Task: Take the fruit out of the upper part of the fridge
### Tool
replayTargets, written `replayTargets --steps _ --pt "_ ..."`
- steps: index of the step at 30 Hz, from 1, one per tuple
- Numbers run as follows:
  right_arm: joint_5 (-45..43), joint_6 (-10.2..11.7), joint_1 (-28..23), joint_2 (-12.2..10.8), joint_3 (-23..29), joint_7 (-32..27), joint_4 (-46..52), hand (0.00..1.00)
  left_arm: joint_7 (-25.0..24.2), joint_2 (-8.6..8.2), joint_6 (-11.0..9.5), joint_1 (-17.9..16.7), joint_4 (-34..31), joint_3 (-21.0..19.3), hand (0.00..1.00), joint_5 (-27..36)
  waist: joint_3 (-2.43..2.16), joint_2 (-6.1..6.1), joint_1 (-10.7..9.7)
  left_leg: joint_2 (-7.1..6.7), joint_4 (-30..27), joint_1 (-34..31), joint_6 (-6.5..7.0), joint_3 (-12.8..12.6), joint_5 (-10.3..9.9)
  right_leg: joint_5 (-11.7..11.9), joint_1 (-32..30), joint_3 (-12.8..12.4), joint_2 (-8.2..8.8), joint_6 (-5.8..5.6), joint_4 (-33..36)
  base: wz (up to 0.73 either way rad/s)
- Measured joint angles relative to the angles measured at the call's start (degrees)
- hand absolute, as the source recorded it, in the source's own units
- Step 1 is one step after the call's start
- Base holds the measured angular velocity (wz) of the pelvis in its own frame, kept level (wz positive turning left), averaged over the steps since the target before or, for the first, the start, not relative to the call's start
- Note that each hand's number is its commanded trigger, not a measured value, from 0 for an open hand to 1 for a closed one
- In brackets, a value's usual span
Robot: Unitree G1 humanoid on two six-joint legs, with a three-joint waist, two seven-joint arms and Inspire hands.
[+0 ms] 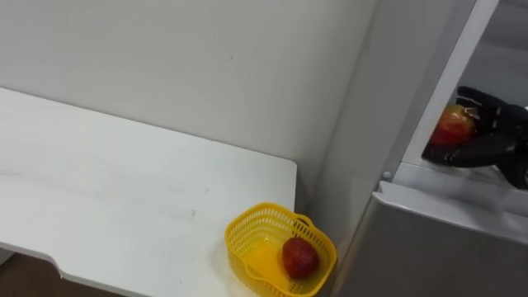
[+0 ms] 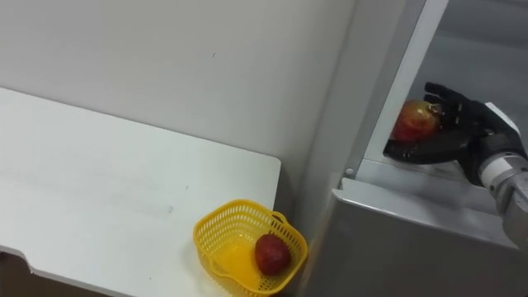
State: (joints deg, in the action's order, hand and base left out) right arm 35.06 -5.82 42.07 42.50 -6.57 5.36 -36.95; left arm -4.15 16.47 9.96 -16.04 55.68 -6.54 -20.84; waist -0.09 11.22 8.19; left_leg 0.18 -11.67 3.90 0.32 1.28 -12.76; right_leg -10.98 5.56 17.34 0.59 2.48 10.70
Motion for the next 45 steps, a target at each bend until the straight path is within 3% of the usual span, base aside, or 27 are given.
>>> replayTargets --steps 18,23,27,30,32,34,36,38,45 --pt "-0.40 0.07 0.00 0.02 -0.75 -0.29 -0.08 1.00 0.22 0.14 -0.01 0.81 -0.51 0.63 0.00 0.02 -0.23 0.32 -0.22 0.01 0.07 0.05 -0.08 0.20 0.06 0.00 -0.01 0.02 0.00 0.00 0.03 0.00" --pt "0.89 0.09 0.00 0.02 -0.81 -0.51 -0.02 1.00 0.22 0.18 -0.09 1.06 -0.51 1.14 0.00 0.03 -0.32 0.56 -0.11 0.29 0.03 -0.16 -0.11 -1.02 0.09 0.03 -0.77 -0.12 -0.03 0.06 0.16 -0.08" --pt "1.19 0.08 0.00 0.02 -0.81 -1.40 0.62 1.00 0.33 0.20 -0.20 1.19 -0.56 1.04 0.00 0.06 -0.25 0.50 -0.37 0.38 0.03 -0.23 -0.11 -1.14 0.08 0.04 -0.85 -0.14 0.02 0.05 0.15 0.00" --pt "0.95 -0.05 -0.26 0.02 -0.90 -3.12 4.32 1.00 1.32 0.23 -0.92 1.26 -0.50 1.05 0.00 0.51 0.01 0.15 -1.76 0.54 0.01 -0.28 -0.10 -1.17 0.08 0.06 -0.88 -0.19 0.03 0.06 0.13 0.00" --pt "-0.17 -0.03 -0.98 0.00 -0.62 -4.66 9.03 1.00 1.76 0.16 -1.88 1.39 -0.18 1.06 0.00 0.13 0.48 -0.94 -2.24 0.50 -0.04 -0.27 -0.11 -1.76 0.08 0.14 -1.07 -1.03 -0.13 0.13 0.12 -0.11" --pt "-2.63 0.11 -4.70 -0.16 2.16 -6.00 15.40 1.00 2.41 0.08 -2.00 1.86 -0.06 1.00 0.00 0.06 0.33 -1.52 -2.87 0.40 -0.07 -0.58 -0.12 -1.95 0.08 0.18 -1.73 -1.09 -0.17 0.16 0.12 -0.07" --pt "-6.85 0.41 -10.43 -2.33 5.57 -7.36 24.83 1.00 2.76 -0.40 -2.21 1.60 0.20 0.83 0.00 0.04 -0.07 -2.56 -2.89 0.54 -0.07 -0.31 -0.12 -3.02 0.08 0.19 -1.82 -2.29 -0.35 0.18 0.06 -0.20" --pt "-9.83 0.86 -13.39 -2.93 5.75 -8.06 30.10 1.00 3.30 -0.85 -2.57 1.14 0.58 0.90 0.00 0.04 -0.29 -3.40 -2.91 0.57 -0.08 0.00 -0.12 -3.70 0.08 0.21 -1.80 -3.20 -0.45 0.17 0.01 -0.24" --pt "-18.63 2.83 -19.93 -9.27 6.16 -11.94 48.28 1.00 3.98 -2.26 -5.19 3.21 2.01 1.22 0.00 0.14 -0.03 -5.62 -3.86 1.16 0.14 0.79 -0.12 -5.29 0.08 0.42 -1.87 -4.54 -0.83 0.50 0.20 -0.13"
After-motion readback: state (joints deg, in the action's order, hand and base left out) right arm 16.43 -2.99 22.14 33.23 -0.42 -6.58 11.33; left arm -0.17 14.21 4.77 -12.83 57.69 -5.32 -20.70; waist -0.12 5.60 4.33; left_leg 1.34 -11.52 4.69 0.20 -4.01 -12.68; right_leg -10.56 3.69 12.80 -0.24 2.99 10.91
